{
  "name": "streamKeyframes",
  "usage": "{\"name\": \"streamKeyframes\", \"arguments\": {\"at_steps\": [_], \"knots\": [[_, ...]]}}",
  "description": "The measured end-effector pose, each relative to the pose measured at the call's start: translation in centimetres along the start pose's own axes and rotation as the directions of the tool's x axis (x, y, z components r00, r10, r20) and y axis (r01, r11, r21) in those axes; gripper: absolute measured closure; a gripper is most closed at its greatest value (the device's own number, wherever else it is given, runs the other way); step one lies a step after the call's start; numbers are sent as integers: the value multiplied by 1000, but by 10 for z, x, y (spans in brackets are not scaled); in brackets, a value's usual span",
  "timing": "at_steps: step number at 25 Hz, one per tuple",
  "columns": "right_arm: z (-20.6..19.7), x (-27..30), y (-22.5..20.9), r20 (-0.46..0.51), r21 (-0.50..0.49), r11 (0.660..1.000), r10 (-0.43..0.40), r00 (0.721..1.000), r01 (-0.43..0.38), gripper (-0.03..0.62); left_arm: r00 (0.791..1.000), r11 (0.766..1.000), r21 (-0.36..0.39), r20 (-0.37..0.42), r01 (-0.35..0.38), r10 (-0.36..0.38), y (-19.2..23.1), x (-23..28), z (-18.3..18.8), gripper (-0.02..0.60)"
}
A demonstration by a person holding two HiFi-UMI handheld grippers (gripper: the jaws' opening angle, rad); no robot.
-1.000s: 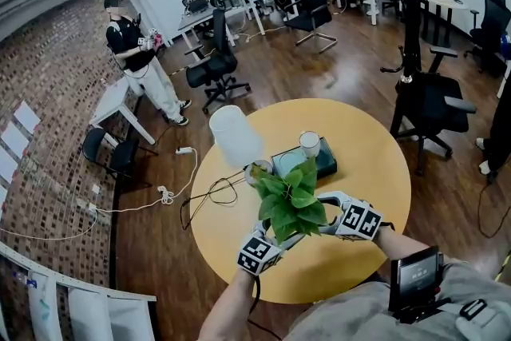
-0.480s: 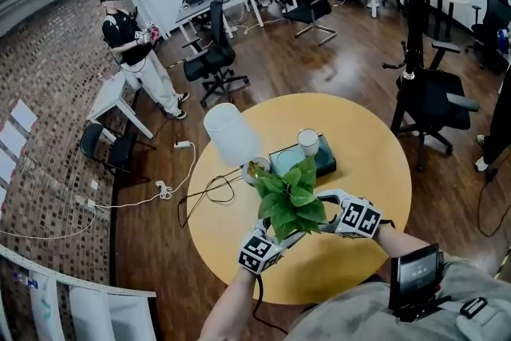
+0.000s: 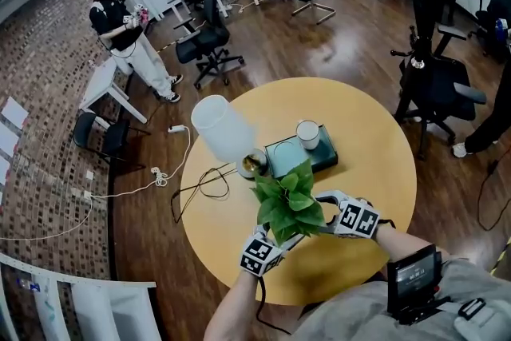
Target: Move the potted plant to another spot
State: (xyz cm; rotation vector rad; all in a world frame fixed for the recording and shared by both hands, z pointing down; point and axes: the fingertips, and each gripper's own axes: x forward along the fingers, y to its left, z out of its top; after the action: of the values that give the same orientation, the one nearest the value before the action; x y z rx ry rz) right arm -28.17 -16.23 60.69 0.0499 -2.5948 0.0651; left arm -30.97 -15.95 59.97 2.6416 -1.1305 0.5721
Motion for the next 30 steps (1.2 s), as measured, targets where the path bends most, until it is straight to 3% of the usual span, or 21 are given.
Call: {"name": "streamKeyframes", "arguments": {"at_steps": [9,19,30], "knots": [[-34,27,-34,-20,30,999,29,999,-28,267,999,1000,-25,-40,1,-2,26,35,-29,181],[-59,58,-42,-58,78,995,64,996,-59,267,998,998,-58,-69,10,-14,44,51,-66,179],[-61,67,-50,-58,78,995,59,997,-55,267,998,998,-58,-60,12,-15,54,57,-73,178]]}}
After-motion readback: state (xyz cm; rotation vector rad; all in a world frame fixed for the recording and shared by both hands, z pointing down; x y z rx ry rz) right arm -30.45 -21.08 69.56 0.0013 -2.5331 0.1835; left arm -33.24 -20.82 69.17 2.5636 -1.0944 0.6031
